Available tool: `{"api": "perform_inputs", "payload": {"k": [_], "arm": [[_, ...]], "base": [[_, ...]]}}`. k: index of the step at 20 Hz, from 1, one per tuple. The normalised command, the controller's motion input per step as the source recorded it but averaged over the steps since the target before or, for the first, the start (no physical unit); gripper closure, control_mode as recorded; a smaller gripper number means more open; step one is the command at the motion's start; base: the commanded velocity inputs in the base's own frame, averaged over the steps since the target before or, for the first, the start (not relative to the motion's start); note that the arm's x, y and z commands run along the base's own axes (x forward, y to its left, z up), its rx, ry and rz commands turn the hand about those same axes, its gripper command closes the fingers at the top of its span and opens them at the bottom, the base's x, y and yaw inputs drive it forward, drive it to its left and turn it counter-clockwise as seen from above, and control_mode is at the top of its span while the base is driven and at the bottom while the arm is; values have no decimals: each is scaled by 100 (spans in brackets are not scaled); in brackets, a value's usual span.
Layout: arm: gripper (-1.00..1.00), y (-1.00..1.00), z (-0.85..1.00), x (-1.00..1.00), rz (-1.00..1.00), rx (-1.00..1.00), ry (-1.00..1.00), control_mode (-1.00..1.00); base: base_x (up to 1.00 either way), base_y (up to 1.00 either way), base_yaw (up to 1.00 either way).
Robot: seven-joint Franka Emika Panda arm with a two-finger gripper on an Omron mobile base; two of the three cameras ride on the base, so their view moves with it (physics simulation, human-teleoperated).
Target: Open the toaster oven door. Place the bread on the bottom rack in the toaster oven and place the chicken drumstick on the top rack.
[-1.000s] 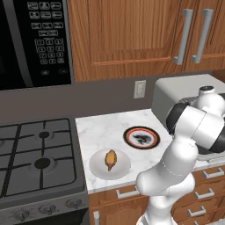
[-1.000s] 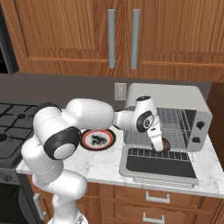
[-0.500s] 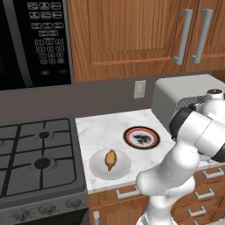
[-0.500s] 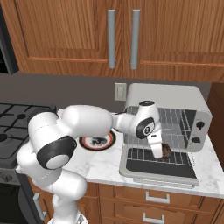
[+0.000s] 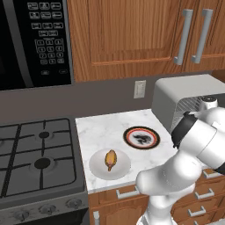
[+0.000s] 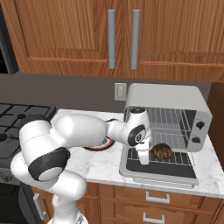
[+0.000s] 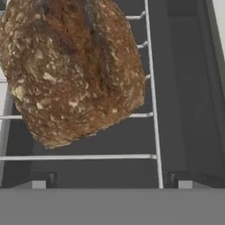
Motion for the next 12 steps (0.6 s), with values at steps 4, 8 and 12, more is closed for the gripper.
{"api": "perform_inputs", "payload": {"k": [4,8,12], "arm": [[-100,39,-7,-12,-1,3,0,-100],[-100,39,17,-4,0,3,0,-100],[-100,41,25,-29,5,0,3,-100]], "base": [[0,0,0],[0,0,0],[0,0,0]]}}
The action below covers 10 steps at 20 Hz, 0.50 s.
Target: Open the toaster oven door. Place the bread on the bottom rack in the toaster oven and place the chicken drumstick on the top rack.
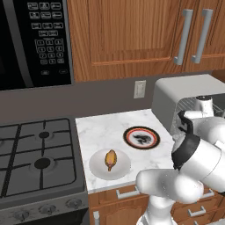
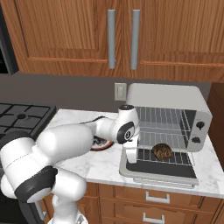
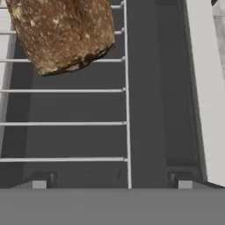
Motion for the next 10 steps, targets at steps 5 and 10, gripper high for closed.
{"api": "perform_inputs", "payload": {"k": [5,10], "arm": [[-100,43,20,-39,21,-1,0,-100],[-100,57,13,-26,35,-2,1,-100]], "base": [[0,0,0],[0,0,0]]}}
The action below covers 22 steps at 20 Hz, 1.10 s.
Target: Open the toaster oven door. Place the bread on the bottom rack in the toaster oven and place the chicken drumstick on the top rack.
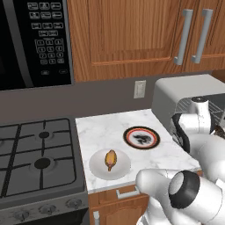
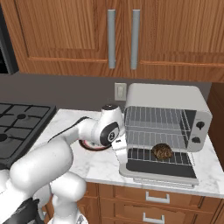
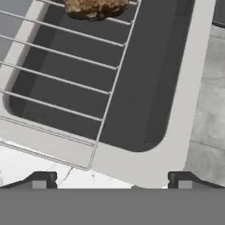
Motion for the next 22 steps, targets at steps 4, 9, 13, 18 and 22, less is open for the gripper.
{"api": "perform_inputs", "payload": {"k": [4,9,13,18,22], "arm": [[-100,61,13,-4,38,0,0,-100],[-100,65,6,1,42,0,0,-100],[-100,64,4,13,39,0,8,-100],[-100,66,1,17,35,0,10,-100],[-100,63,0,27,29,0,11,-100]], "base": [[0,0,0],[0,0,0],[0,0,0],[0,0,0],[0,0,0]]}}
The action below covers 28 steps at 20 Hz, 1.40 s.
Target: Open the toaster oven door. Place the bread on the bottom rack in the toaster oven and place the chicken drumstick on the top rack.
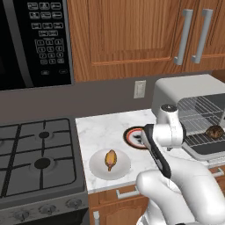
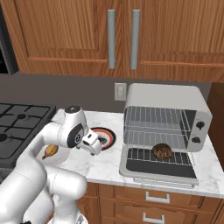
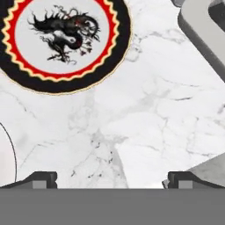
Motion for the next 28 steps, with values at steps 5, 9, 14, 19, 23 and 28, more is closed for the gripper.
{"api": "perform_inputs", "payload": {"k": [5,9,14,19,23,28], "arm": [[-100,63,0,24,28,0,11,-100],[-100,56,6,20,16,0,5,-100],[-100,31,16,7,7,0,6,-100],[-100,3,10,11,0,0,5,-100],[-100,-14,-1,19,-5,0,2,-100],[-100,-26,-10,27,-16,-4,0,-100]], "base": [[0,0,0],[0,0,0],[0,0,0],[0,0,0],[0,0,0],[0,0,0]]}}
